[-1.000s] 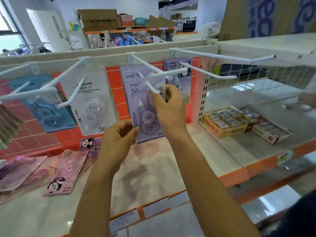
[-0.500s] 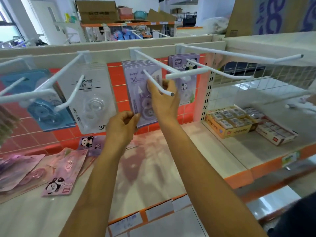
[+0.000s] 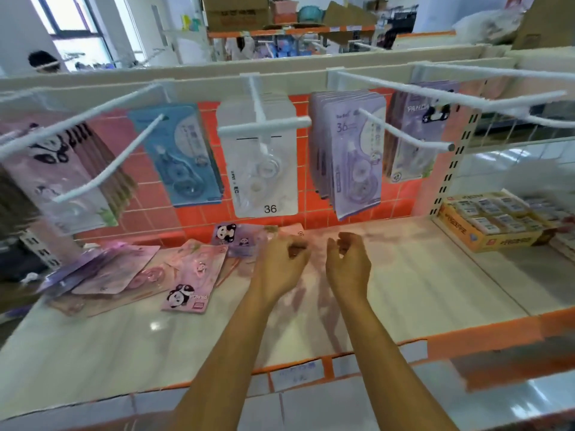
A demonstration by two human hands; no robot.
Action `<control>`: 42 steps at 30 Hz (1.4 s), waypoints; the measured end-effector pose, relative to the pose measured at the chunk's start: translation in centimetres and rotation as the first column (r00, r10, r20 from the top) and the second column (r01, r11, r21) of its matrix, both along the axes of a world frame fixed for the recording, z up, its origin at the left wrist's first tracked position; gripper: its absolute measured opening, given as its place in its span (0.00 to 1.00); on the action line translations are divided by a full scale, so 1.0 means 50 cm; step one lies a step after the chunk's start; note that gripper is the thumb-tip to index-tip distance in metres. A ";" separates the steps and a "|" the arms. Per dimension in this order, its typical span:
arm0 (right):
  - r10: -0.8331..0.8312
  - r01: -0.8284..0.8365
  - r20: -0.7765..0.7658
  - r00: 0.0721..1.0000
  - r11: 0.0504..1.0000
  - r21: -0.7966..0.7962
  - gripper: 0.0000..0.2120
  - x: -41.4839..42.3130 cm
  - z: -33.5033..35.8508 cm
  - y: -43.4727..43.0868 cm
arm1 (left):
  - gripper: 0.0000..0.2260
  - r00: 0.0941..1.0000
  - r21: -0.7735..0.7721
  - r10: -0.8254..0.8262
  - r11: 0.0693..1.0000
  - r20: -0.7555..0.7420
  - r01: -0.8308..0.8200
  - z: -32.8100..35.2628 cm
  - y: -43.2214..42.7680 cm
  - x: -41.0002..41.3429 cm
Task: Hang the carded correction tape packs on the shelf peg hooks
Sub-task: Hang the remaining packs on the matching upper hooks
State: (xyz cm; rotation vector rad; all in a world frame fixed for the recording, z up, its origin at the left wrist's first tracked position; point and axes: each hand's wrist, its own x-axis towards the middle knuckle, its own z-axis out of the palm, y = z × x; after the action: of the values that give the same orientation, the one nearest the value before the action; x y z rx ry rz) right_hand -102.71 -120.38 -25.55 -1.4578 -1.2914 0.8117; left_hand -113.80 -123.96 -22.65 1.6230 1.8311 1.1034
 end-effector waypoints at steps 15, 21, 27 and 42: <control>0.353 -0.365 -0.104 0.930 0.852 -0.376 0.13 -0.299 -0.070 -0.132 | 0.28 0.855 -0.259 0.318 0.858 -0.410 -0.443 -0.126 -0.142 -0.300; 0.295 -0.437 -0.368 0.882 0.805 -0.402 0.14 -0.375 -0.163 -0.111 | 0.29 0.882 -0.282 0.332 0.858 -0.334 -0.430 -0.140 -0.155 -0.344; 0.241 -0.395 -0.396 0.886 0.840 -0.371 0.19 -0.356 -0.074 -0.159 | 0.27 0.911 -0.281 0.385 0.867 -0.147 -0.412 -0.129 -0.163 -0.358; 0.454 -0.446 -0.139 0.880 0.891 0.084 0.03 -0.305 0.114 -0.220 | 0.25 0.997 -0.007 -0.044 0.999 -0.068 0.043 -0.016 -0.270 -0.390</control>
State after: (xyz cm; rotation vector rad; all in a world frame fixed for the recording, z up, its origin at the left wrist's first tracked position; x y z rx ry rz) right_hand -117.98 -131.37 -19.87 -1.0370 -1.5426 1.1640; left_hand -133.29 -137.46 -23.45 1.7084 1.8306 1.0353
